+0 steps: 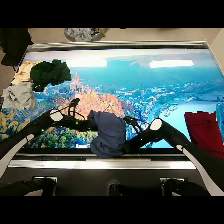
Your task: Fold the shirts.
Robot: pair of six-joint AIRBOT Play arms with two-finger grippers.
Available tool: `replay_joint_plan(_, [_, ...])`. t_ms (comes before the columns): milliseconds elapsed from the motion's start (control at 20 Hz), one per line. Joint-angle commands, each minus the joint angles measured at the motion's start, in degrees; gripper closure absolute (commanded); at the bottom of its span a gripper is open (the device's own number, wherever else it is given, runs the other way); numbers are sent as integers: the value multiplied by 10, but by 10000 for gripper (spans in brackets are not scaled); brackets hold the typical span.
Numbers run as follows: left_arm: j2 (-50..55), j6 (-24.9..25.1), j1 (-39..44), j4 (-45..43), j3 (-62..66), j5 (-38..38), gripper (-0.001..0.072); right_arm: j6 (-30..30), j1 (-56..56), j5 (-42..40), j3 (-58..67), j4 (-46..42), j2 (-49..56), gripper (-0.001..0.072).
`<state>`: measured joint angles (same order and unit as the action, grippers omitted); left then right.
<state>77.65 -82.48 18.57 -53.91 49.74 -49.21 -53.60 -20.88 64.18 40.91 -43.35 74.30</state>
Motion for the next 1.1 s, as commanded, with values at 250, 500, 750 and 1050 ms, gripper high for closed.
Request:
replay_joint_plan(250, [-150,2,-44,-143,206,-37,677,-93,2,104,320,-489,-113,674])
replay_joint_plan(500, [-269,-1,-110,-162,446,-37,677,-118,1,2,597,-637,-234,672])
replay_joint_plan(750, [-340,-24,-116,-182,484,-52,677,-124,1,116,628,-577,-311,672])
replay_joint_plan(1050, [-360,-52,-116,-208,471,-115,677,-122,1,360,615,-549,-314,671])
